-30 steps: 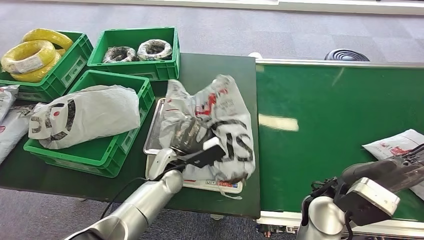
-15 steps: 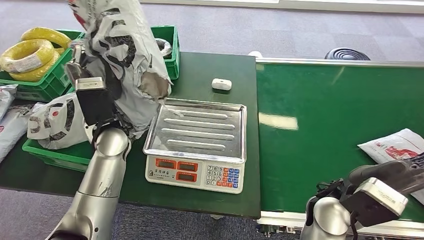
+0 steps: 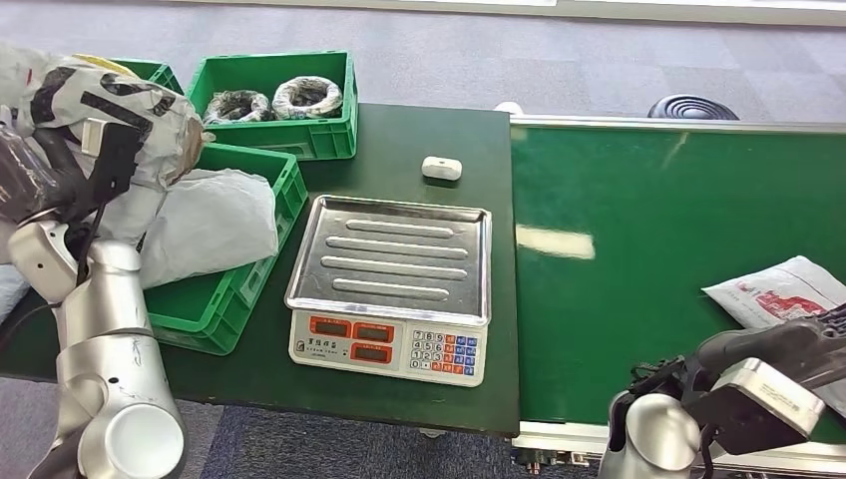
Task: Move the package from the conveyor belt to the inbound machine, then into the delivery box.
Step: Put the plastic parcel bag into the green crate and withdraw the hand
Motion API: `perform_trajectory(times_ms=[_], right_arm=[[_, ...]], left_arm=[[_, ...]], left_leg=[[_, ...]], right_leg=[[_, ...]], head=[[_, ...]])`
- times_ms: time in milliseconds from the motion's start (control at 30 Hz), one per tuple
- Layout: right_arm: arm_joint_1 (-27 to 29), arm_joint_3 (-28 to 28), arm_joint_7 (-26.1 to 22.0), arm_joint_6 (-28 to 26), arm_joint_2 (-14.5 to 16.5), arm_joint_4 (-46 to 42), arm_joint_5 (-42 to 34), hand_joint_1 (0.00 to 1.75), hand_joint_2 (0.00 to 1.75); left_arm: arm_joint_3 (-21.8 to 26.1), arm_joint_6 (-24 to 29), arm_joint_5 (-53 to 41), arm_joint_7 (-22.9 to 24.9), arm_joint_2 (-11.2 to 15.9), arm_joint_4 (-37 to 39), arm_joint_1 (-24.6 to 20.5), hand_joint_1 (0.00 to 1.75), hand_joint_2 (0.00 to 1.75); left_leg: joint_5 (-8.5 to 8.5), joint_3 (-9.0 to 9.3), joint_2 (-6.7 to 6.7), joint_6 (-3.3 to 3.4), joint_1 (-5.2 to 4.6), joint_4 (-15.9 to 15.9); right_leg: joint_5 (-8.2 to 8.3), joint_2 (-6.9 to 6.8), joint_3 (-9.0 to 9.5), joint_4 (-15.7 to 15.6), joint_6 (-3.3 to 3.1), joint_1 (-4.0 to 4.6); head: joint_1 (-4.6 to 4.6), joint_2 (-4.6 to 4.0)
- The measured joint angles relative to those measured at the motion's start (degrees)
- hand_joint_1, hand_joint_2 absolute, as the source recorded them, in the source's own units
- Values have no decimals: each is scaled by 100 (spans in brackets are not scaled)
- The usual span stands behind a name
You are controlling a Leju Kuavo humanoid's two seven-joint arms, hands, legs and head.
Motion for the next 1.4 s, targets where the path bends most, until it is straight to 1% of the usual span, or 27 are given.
perform_trajectory(times_ms=[33, 100, 133, 167, 233, 333, 467, 633, 733, 800, 867, 967, 1033, 1100, 1167, 1300, 1400], right_arm=[[12, 32, 0, 0, 1, -1, 13, 0, 0], [54, 105, -2, 0, 1, -2, 42, 0, 0], [75, 140, -4, 0, 1, -2, 53, 0, 0], [94, 174, -5, 0, 1, -2, 64, 0, 0], [121, 236, -7, 0, 1, -2, 78, 0, 0], [153, 316, -8, 0, 1, -1, 106, 0, 0], [152, 404, -8, 0, 1, 4, 141, 0, 0], [117, 416, -9, 0, 1, 42, 161, 0, 0], [105, 407, -8, 0, 1, 60, 170, 0, 0], [106, 394, -8, 0, 1, 65, 181, 0, 0], [106, 383, -8, 0, 1, 67, 198, 0, 0], [108, 369, -9, 0, 1, 68, 222, 0, 0], [116, 362, -8, 0, 1, 68, 247, 0, 0], [130, 351, -7, 0, 1, 68, 272, 0, 0], [142, 335, -7, 0, 1, 68, 279, 0, 0], [188, 320, -8, 0, 1, 75, 267, 0, 0], [265, 418, -7, 0, -5, 103, 108, 0, 0]], left_arm=[[78, 2, 40, 5, 33, 77, 39, 141, 175], [199, 5, 167, -72, 67, 192, 150, 81, 175], [249, 7, 233, -134, 63, 228, 214, 45, 175], [297, 9, 297, -196, 50, 254, 281, 14, 175], [374, 11, 392, -305, 3, 279, 399, 0, 175], [456, 12, 514, -488, -93, 307, 496, 0, 175], [543, 13, 749, -842, -231, 317, 513, 0, 175], [661, 13, 1178, -1488, -409, 374, 443, 0, 175], [652, 13, 1710, -1802, -549, 424, 361, 0, 175], [480, 13, 2334, -1889, -635, 445, 345, 0, 175], [167, 13, 2933, -1912, -693, 448, 361, 0, 175], [-372, 5, 3503, -1931, -749, 410, 415, 0, 175], [-782, -16, 4045, -1940, -769, 227, 540, 0, 175], [-1380, -75, 4997, -1946, -770, -257, 795, 0, 175], [-2103, -186, 5914, -1948, -739, -948, 1094, 0, 175], [-3407, -430, 6902, -1941, -653, -2406, 1681, 0, 175], [-4061, -650, 7667, -1933, -542, -3220, 2131, 0, 175]], left_leg=[[0, -1, 0, 0, 0, 0], [0, -3, 0, 0, -1, 0], [-1, -4, 0, 1, -1, 1], [-1, -5, 0, 1, -1, 1], [-1, -5, -1, 1, -1, 1], [-1, -6, -3, 1, -1, 1], [-1, -5, -4, 0, 0, 1], [-1, -4, -5, 0, 0, 1], [-1, -4, -6, 0, -1, 3], [-1, -5, -6, 1, -1, 3], [-1, -6, -7, 1, -1, 3], [-1, -6, -7, 1, -1, 3], [-1, -6, -3, 1, -1, 2], [-2, -7, -1, 0, 0, 2], [-2, -11, -7, 0, 0, 2], [-6, -18, -12, 0, -1, 1], [-9, -18, -6, 0, -1, 0]], right_leg=[[0, 0, 0, -2, 0, 0], [0, 0, -1, -5, 0, -1], [0, 0, -1, -7, 0, -1], [0, 0, -2, -8, 1, -2], [0, 0, -3, -9, 1, -2], [0, -1, -3, -10, 1, -1], [0, 0, -2, -9, 0, -1], [1, -1, -2, -9, 0, -1], [1, -1, -2, -9, 1, -1], [1, -2, -2, -10, 1, -1], [1, -2, -2, -10, 1, -2], [1, -2, -1, -10, 1, -1], [1, -1, -2, -9, 0, -1], [2, 0, -4, -9, 0, -1], [0, -6, -6, -9, 1, -1], [-2, -14, -6, -11, 3, -1], [-2, -10, -9, -12, 2, -2]], head=[[0, 0], [1, 0], [1, 0], [0, 0], [0, 0], [-2, 0], [0, 0], [0, 0], [-1, 0], [-1, 0], [-1, 0], [-2, 0], [-1, 0], [-1, 0], [-2, 0], [0, 0], [0, 0]])
